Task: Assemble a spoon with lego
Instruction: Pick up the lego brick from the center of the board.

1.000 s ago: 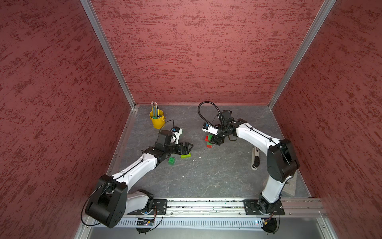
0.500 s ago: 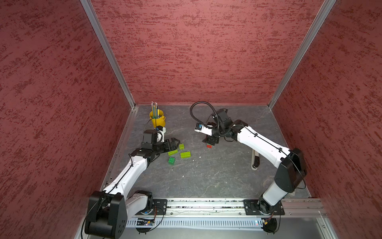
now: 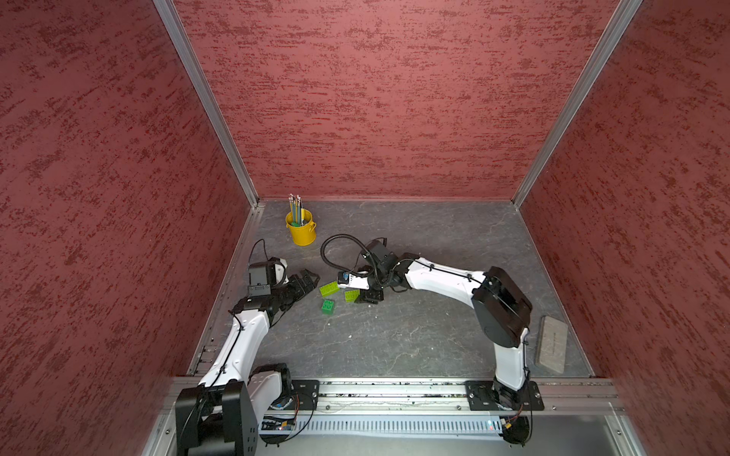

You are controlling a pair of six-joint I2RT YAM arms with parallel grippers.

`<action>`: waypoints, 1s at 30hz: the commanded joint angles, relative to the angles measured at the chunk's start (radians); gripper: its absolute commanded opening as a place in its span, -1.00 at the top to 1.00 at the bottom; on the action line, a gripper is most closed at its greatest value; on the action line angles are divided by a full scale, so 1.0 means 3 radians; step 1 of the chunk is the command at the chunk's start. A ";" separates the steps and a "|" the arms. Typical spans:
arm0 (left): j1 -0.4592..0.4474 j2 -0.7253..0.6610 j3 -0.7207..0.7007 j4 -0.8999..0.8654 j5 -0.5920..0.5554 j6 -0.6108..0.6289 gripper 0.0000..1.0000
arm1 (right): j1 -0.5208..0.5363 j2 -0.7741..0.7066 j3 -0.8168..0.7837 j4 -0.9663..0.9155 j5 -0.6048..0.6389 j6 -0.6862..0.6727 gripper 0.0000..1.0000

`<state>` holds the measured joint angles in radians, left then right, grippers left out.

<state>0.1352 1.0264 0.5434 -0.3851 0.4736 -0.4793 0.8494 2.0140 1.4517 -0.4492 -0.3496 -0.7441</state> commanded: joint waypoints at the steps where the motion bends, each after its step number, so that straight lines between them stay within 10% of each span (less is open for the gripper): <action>1: 0.0045 -0.0047 -0.0023 0.0032 0.0001 -0.0043 -0.99 | 0.0009 0.0130 0.0228 0.0186 -0.0004 -0.0090 -0.26; 30: 0.0040 -0.0106 -0.0042 0.0031 -0.0014 -0.0023 -0.99 | 0.0002 0.0655 0.0556 -0.0098 -0.0016 -0.0198 0.09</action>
<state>0.1413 1.0050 0.5377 -0.3843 0.4702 -0.4858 0.8494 2.1925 1.5925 -0.4629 -0.3428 -0.7937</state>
